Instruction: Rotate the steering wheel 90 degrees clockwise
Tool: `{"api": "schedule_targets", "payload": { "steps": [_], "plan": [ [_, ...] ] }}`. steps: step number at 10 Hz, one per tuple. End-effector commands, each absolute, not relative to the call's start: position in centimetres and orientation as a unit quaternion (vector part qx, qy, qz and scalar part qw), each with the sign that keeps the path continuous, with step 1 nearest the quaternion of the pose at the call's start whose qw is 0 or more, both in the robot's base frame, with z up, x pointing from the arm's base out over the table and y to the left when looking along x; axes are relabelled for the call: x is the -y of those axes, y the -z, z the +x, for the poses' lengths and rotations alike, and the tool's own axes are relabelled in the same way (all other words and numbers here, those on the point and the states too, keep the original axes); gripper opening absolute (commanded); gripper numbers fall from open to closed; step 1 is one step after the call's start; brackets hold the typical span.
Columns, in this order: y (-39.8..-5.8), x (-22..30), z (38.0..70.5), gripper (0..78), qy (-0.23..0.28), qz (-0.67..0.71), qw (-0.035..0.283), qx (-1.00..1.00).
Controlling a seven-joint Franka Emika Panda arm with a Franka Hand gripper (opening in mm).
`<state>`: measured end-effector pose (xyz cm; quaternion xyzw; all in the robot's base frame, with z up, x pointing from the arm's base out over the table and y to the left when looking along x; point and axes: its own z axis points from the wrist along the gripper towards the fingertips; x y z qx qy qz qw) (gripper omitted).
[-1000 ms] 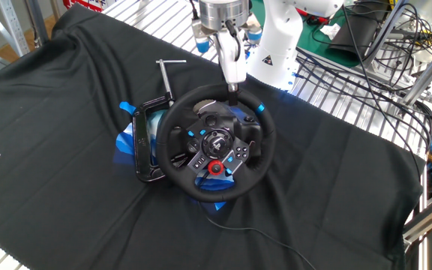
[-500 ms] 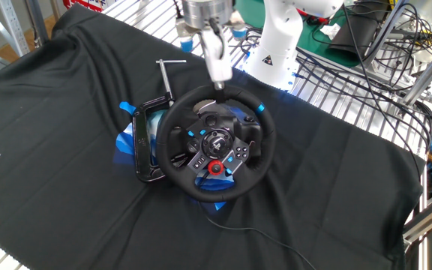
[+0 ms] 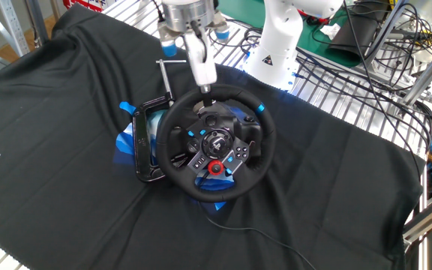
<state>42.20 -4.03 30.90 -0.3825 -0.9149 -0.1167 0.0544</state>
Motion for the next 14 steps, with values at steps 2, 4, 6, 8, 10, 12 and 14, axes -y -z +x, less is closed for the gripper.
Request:
{"api": "schedule_targets", "payload": {
  "steps": [2,4,6,8,10,12,14],
  "plan": [
    [-30.5,5.1,43.7,77.4,0.122,-0.368,0.067,0.919],
    [-30.4,5.3,44.0,77.4,0.125,-0.368,0.069,0.919],
    [-30.1,5.9,44.9,77.4,0.128,-0.365,0.077,0.919],
    [-30.0,6.0,45.1,77.4,0.14,-0.363,0.086,0.917],
    [-30.0,6.0,45.1,77.4,0.152,-0.365,0.101,0.913],
    [-29.8,6.0,45.1,77.4,0.156,-0.362,0.106,0.913],
    [-29.5,5.9,45.2,77.4,0.158,-0.359,0.106,0.914]
  ]
}}
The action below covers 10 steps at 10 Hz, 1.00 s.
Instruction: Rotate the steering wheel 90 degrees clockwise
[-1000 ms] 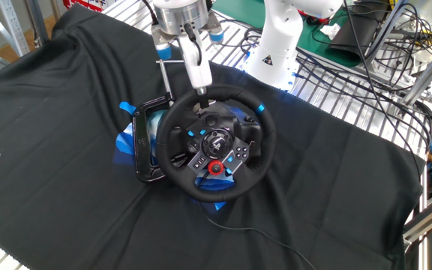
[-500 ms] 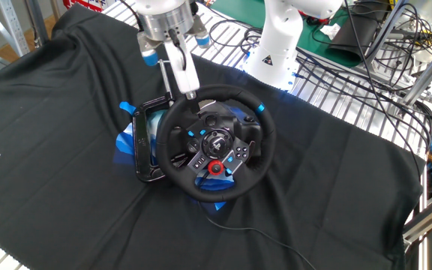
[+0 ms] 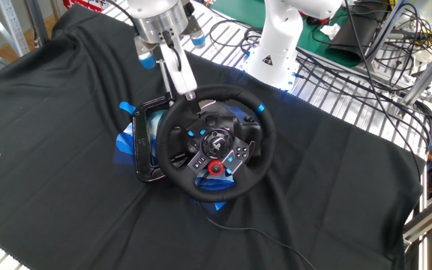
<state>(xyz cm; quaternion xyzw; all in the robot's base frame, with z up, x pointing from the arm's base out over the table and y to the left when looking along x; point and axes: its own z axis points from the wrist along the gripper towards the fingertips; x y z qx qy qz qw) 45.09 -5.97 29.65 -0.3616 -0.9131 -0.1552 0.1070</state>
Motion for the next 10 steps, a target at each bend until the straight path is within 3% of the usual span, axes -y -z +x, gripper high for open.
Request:
{"api": "schedule_targets", "payload": {
  "steps": [1,10],
  "plan": [
    [-29.3,5.9,45.3,77.4,0.157,-0.357,0.105,0.915],
    [-28.5,7.0,46.4,77.4,0.162,-0.317,0.12,0.927]
  ]
}}
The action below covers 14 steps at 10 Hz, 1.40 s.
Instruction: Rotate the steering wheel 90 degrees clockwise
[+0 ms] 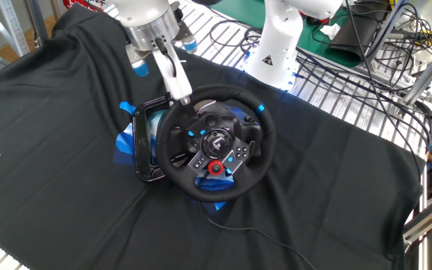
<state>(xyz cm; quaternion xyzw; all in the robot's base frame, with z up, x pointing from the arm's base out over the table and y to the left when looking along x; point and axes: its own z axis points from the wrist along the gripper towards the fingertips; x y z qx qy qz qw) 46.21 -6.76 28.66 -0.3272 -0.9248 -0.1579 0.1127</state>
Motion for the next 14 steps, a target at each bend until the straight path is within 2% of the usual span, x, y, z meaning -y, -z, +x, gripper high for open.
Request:
{"api": "schedule_targets", "payload": {
  "steps": [1,14],
  "plan": [
    [-28.5,7.2,46.5,77.4,0.16,-0.316,0.122,0.927],
    [-26.9,7.7,47.3,77.4,0.181,-0.303,0.146,0.924]
  ]
}}
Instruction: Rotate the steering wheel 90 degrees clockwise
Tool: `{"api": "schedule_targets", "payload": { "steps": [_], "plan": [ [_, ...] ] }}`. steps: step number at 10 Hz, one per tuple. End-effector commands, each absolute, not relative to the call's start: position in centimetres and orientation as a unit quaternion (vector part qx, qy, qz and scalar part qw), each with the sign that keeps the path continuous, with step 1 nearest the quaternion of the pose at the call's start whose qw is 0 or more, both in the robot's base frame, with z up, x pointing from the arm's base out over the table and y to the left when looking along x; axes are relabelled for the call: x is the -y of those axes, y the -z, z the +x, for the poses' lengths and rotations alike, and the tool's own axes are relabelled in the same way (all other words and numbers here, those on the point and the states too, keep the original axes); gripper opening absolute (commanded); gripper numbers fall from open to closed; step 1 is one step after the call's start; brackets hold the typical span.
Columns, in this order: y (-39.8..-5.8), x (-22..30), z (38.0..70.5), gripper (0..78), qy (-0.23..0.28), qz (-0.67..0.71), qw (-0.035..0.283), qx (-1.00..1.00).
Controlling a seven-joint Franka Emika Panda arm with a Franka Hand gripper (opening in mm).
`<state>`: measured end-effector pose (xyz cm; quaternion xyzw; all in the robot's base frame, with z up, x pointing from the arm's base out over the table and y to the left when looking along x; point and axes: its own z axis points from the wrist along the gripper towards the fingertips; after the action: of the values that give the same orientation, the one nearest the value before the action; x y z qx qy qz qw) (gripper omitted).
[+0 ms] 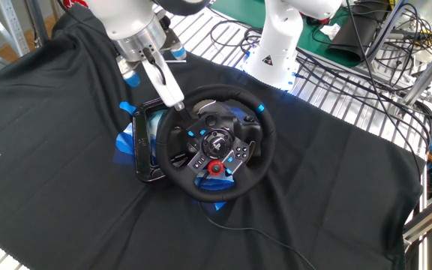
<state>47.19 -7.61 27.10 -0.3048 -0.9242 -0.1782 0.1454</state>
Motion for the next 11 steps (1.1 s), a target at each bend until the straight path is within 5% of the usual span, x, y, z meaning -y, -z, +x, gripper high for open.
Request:
{"api": "schedule_targets", "payload": {
  "steps": [1,3,4,11],
  "plan": [
    [-26.94,7.65,47.33,77.4,0.181,-0.3,0.148,0.925],
    [-26.88,7.67,47.35,77.4,0.181,-0.299,0.152,0.924],
    [-26.86,7.7,47.36,1.1,0.181,-0.299,0.153,0.924],
    [-26.86,7.7,47.36,1.1,0.181,-0.299,0.153,0.924]
  ]
}}
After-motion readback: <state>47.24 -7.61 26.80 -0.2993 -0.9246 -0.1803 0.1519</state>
